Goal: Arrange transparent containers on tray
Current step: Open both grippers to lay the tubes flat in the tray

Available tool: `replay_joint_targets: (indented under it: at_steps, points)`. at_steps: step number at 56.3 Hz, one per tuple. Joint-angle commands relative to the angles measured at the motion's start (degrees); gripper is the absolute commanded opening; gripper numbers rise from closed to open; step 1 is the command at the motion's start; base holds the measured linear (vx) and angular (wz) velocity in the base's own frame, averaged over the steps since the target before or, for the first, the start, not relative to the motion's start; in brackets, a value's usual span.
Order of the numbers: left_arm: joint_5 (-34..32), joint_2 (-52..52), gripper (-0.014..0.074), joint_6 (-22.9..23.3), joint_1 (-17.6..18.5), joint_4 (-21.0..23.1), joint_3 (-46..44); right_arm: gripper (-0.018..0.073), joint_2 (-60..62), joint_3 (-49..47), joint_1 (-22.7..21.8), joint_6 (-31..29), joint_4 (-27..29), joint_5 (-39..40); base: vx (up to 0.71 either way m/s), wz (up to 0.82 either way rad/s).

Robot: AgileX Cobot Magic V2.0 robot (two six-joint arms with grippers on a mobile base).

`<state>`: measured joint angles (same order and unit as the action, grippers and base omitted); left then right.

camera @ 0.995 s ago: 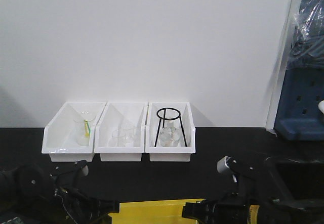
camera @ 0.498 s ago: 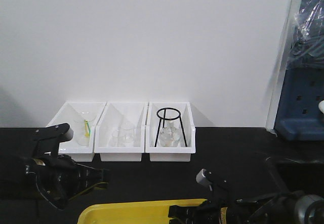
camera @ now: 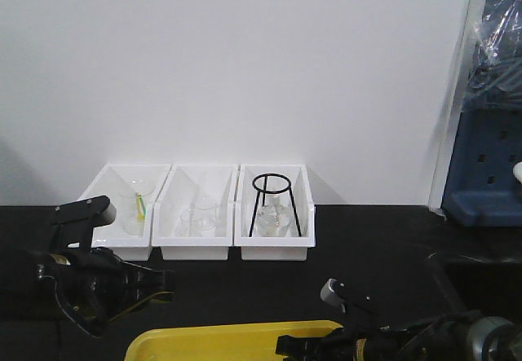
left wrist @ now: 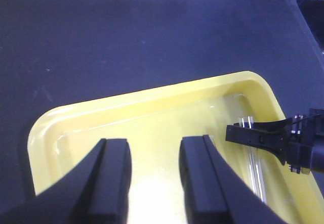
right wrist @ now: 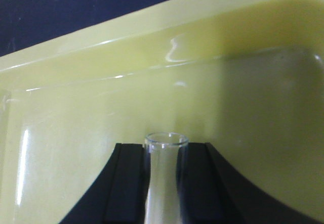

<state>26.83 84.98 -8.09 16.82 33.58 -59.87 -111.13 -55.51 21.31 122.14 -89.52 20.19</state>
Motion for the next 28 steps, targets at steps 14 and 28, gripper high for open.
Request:
replay_joint_targets:
  at_steps: [14, 28]
  points:
    - [-2.44, -2.52, 0.0372, 0.82, 0.36, 1.44, -1.76, 0.0491, 2.56, -1.05, -0.18, -0.49, 0.02, 0.21, 0.00, 0.00]
    - [-0.97, -3.10, 0.0358, -1.31, 0.36, 1.44, -1.76, 0.0424, 5.25, -1.05, -0.18, -1.66, -0.33, 5.00, 0.00, 0.00]
